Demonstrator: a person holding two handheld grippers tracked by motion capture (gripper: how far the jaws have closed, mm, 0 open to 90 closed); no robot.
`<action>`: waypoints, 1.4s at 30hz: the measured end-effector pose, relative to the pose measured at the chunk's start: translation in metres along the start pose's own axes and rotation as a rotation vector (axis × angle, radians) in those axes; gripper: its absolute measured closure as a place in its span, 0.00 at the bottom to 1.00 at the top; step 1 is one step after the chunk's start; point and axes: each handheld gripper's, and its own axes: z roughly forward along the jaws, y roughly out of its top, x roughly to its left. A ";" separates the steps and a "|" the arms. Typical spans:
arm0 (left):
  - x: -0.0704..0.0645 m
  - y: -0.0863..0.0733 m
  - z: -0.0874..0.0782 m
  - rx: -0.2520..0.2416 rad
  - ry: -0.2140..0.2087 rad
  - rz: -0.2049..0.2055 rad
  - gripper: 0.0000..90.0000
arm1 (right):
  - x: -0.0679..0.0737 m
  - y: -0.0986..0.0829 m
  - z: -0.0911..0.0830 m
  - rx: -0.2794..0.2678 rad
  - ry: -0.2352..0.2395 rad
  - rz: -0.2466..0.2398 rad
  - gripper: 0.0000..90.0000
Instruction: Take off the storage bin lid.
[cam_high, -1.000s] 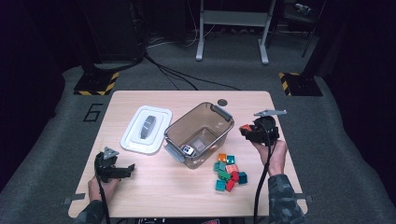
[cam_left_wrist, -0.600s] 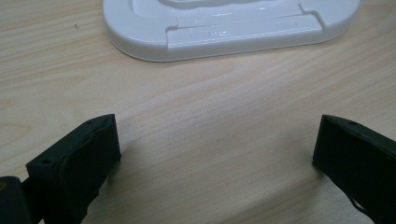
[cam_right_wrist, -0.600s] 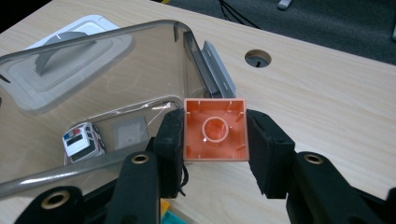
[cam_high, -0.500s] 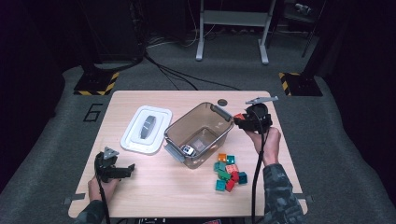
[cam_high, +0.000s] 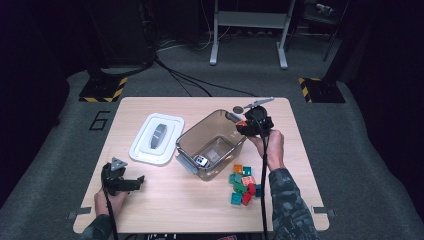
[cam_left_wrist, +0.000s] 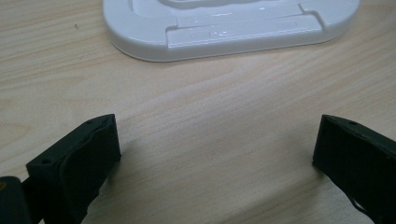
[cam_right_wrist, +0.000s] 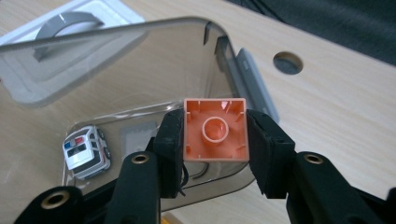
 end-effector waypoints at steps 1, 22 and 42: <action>0.000 0.000 0.000 0.000 0.000 0.000 0.00 | 0.001 0.000 0.002 0.008 -0.005 0.000 0.66; 0.000 0.000 0.000 0.000 0.000 0.000 0.00 | 0.001 -0.009 0.018 0.068 -0.013 -0.008 0.65; 0.000 0.000 0.000 0.000 -0.001 0.001 0.00 | 0.000 -0.038 -0.023 -0.009 -0.008 0.060 0.20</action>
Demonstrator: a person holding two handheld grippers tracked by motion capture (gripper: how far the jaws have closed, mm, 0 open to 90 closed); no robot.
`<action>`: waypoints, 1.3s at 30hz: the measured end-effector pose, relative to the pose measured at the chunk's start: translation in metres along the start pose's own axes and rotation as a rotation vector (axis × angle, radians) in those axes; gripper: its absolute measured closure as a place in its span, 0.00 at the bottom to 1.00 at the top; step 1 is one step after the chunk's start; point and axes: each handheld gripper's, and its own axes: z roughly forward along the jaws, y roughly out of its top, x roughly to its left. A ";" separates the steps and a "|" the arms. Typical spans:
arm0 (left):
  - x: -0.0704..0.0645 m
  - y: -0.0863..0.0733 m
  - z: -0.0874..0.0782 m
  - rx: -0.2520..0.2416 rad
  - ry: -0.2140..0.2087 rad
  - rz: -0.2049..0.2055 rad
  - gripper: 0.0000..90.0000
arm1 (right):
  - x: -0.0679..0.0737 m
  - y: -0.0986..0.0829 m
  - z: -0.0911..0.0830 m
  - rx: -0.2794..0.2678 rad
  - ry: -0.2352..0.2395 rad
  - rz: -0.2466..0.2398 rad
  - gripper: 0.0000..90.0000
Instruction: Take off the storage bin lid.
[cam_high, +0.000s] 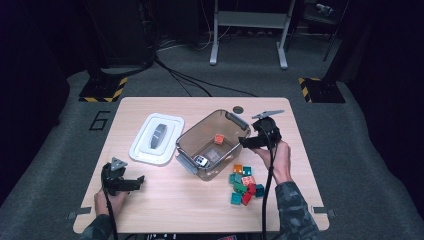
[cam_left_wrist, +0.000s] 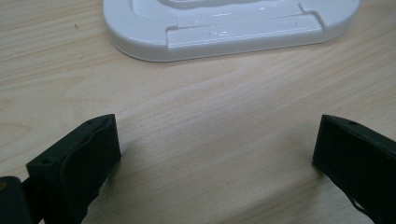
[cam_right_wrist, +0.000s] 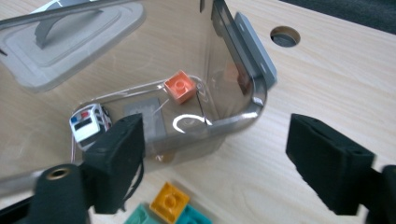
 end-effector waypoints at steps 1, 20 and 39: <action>0.000 0.000 0.000 -0.003 0.001 -0.001 0.00 | -0.001 -0.003 -0.002 0.003 0.004 0.006 0.18; 0.000 0.000 0.000 -0.002 0.001 -0.001 0.00 | -0.007 -0.129 -0.006 0.107 -0.030 0.155 0.08; 0.000 0.000 0.000 0.005 -0.002 -0.001 0.00 | 0.009 -0.157 0.016 0.174 -0.088 0.170 0.31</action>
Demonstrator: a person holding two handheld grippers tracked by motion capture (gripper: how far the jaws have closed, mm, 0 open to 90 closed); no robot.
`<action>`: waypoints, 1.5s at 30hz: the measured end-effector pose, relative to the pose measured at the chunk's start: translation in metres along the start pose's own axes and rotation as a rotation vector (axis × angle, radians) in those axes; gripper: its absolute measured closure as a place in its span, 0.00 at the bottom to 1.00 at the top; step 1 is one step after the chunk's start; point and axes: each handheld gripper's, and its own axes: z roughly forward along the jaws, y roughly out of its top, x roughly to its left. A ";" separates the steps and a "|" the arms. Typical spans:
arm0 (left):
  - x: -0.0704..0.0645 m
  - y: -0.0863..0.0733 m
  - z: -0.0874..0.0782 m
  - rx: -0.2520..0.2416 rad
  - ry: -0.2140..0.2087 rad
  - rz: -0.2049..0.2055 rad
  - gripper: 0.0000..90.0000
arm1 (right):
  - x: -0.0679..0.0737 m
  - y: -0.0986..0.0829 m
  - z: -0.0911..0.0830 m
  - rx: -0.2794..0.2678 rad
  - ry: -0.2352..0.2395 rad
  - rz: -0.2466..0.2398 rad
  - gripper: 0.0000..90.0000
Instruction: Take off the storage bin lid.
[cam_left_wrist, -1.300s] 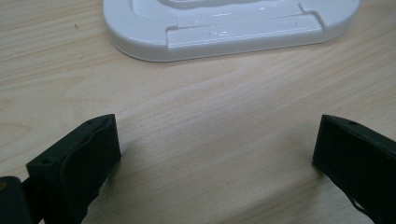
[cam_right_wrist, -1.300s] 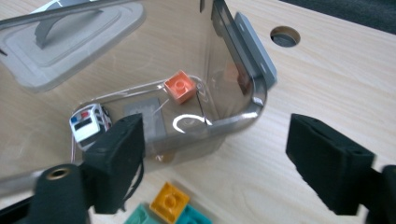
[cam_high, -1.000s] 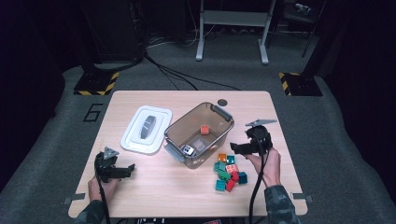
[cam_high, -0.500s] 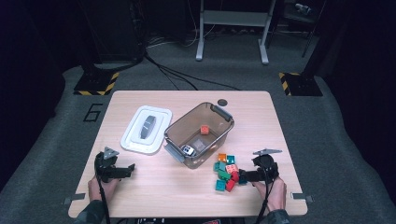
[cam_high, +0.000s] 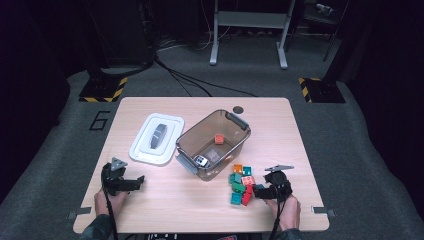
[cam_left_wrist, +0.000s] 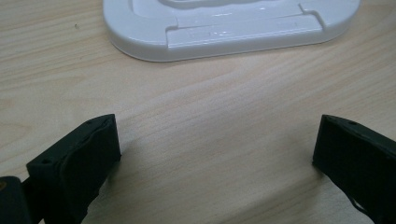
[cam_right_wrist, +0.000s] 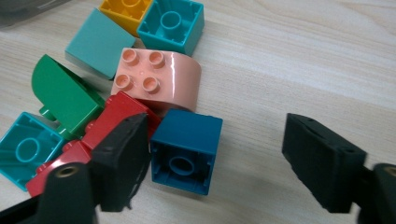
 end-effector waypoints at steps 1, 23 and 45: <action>0.000 0.000 0.000 0.002 -0.001 0.002 0.00 | 0.001 -0.001 0.000 0.006 0.005 0.006 0.37; 0.001 0.000 0.000 0.007 0.000 0.007 0.00 | -0.012 -0.006 -0.009 -0.065 -0.010 0.019 0.66; 0.000 0.000 0.001 -0.006 0.009 0.003 0.00 | -0.022 0.032 -0.035 -0.124 -0.001 0.001 0.66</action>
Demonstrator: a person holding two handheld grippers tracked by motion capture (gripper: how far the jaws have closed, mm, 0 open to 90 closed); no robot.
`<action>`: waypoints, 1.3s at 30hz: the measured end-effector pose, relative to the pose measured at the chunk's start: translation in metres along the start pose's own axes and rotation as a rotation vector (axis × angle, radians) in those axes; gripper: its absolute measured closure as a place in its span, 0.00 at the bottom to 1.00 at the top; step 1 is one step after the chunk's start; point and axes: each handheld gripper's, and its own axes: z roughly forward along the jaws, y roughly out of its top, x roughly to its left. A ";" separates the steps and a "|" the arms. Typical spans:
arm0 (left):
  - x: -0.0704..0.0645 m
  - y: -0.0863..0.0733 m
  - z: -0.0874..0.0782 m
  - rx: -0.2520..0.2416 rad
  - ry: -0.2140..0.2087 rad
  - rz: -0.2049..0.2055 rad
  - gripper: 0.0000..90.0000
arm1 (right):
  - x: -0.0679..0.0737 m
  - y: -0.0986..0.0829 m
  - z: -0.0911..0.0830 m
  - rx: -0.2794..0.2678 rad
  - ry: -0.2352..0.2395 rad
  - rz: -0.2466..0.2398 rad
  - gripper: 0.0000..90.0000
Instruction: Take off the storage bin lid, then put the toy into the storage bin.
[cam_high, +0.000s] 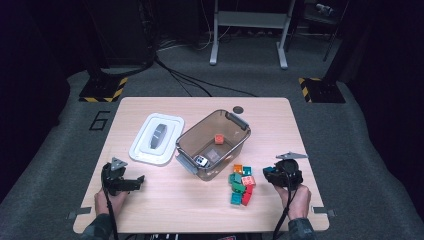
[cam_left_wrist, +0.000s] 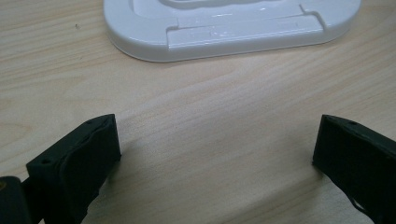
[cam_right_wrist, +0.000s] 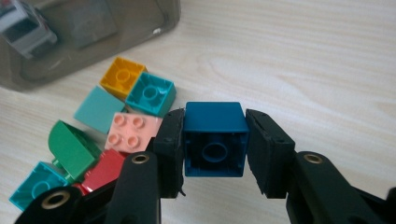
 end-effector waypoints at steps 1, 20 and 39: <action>0.000 0.000 0.000 0.001 -0.001 -0.002 0.00 | -0.001 0.004 -0.001 -0.009 0.002 -0.009 0.66; -0.001 0.000 0.000 -0.001 -0.005 -0.006 0.01 | 0.006 0.071 -0.022 -0.075 0.021 -0.065 0.66; -0.001 0.000 0.000 -0.002 -0.004 -0.007 0.01 | 0.020 0.121 -0.027 -0.114 0.040 -0.128 0.66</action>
